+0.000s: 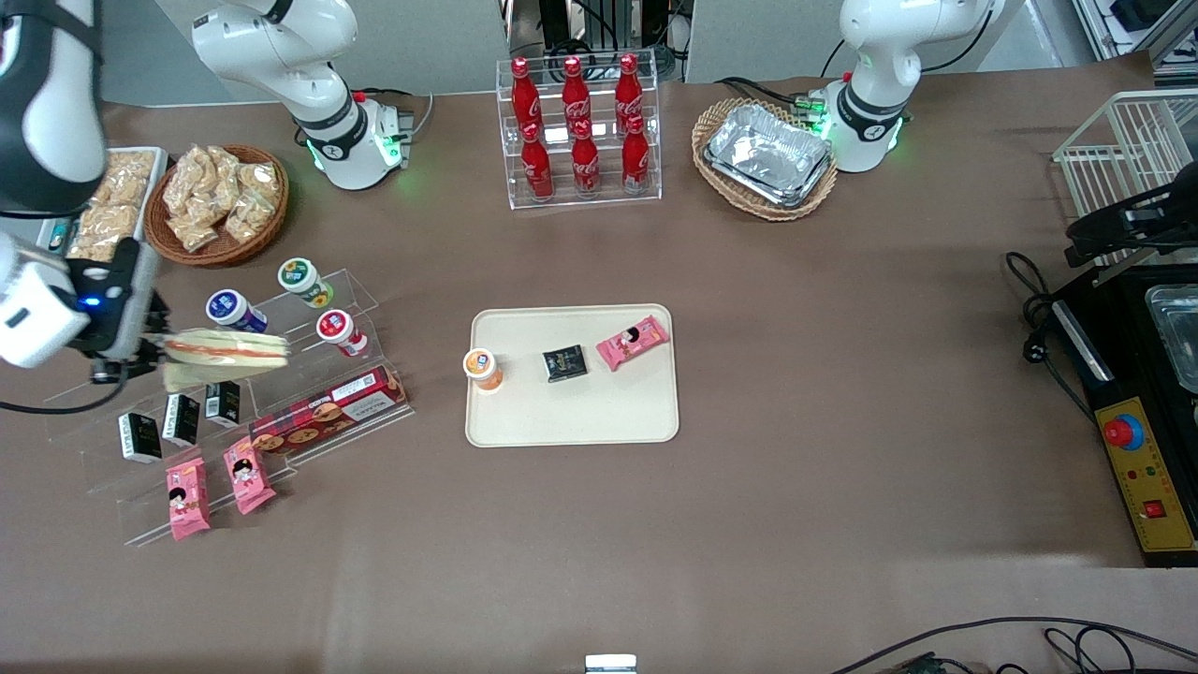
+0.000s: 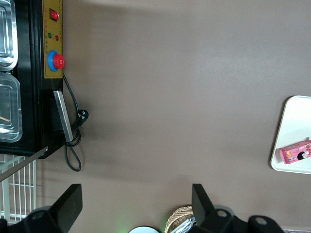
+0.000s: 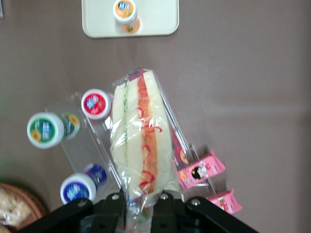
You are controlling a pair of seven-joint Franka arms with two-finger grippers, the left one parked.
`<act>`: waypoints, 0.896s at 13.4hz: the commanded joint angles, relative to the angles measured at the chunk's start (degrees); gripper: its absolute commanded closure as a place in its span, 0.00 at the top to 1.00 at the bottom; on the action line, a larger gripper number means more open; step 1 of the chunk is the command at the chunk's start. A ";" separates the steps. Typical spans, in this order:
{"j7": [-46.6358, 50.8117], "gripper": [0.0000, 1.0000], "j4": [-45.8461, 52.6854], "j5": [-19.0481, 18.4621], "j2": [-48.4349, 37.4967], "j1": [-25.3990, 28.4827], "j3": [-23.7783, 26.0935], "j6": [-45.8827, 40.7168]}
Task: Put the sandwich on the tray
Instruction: 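Lift the sandwich off the rack and carry it toward the cream tray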
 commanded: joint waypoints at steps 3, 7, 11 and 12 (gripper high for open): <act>19.00 0.00 1.62 0.04 2.37 11.56 -0.55 -1.27; 28.07 0.00 1.62 0.91 6.23 18.95 -0.46 2.93; 34.22 0.00 3.01 4.95 14.04 25.27 -0.46 11.45; 35.45 0.00 4.42 5.05 16.85 26.86 -0.38 13.82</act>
